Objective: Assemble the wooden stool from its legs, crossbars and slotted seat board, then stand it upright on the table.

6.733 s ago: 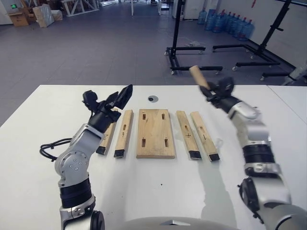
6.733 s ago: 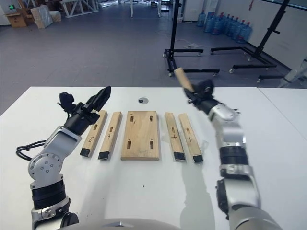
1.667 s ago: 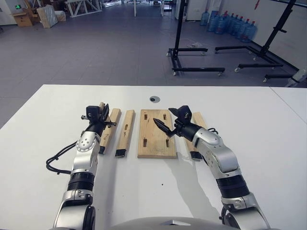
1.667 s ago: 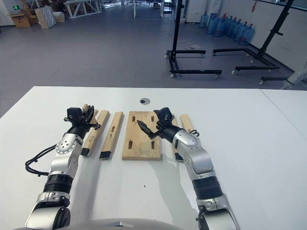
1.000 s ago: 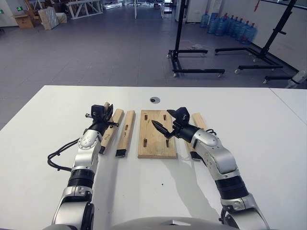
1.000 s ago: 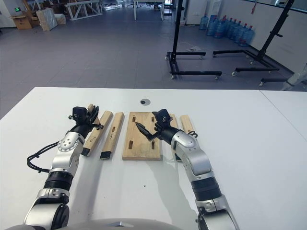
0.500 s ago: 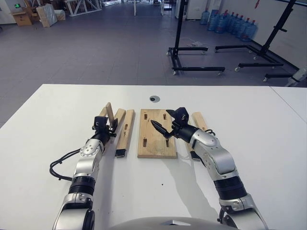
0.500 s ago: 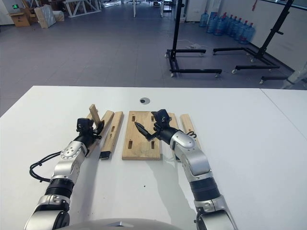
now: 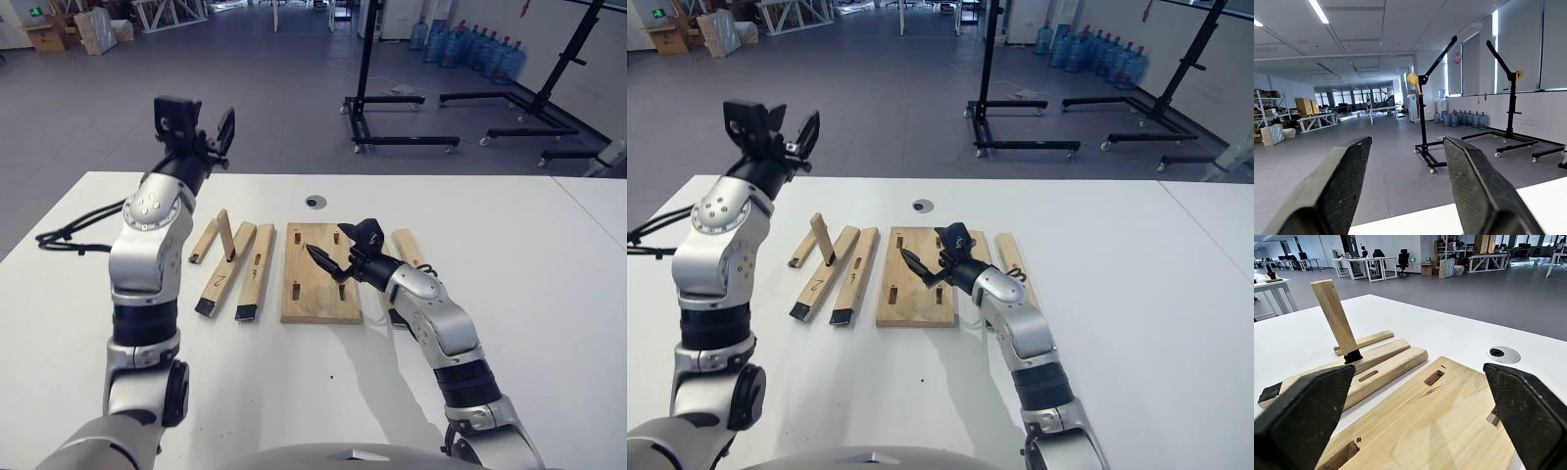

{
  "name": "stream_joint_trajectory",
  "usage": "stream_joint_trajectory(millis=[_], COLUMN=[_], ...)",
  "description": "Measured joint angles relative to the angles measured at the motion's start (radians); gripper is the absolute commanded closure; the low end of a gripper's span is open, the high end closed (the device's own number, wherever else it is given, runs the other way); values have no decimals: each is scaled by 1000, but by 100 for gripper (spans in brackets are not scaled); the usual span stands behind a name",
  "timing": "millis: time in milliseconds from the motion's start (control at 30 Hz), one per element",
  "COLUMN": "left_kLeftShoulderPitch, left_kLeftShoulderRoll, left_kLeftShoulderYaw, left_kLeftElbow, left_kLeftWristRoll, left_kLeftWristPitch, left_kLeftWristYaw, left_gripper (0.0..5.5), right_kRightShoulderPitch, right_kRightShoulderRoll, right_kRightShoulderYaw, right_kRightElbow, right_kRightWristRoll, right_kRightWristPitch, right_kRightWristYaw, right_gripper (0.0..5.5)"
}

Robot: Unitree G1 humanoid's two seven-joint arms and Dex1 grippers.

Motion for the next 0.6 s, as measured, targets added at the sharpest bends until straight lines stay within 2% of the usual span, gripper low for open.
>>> stream_joint_trajectory(millis=[167, 433, 600], left_kLeftShoulderPitch=[-59, -60, -54], left_kLeftShoulderRoll=[3, 2, -11], left_kLeftShoulderYaw=[-36, -51, -61], left_kLeftElbow=[137, 196, 283], left_kLeftWristRoll=[43, 70, 83], left_kLeftWristPitch=[5, -17, -90], left_kLeftWristYaw=[1, -7, -14], left_gripper=[282, 282, 282], right_kRightShoulderPitch=[-1, -1, -1], right_kRightShoulderRoll=[3, 3, 3], right_kRightShoulderYaw=[0, 2, 2], right_kRightElbow=[2, 1, -2], right_kRightWristRoll=[0, 0, 0], right_kRightWristPitch=[0, 0, 0], right_kRightWristYaw=[1, 1, 3], right_gripper=[69, 69, 69])
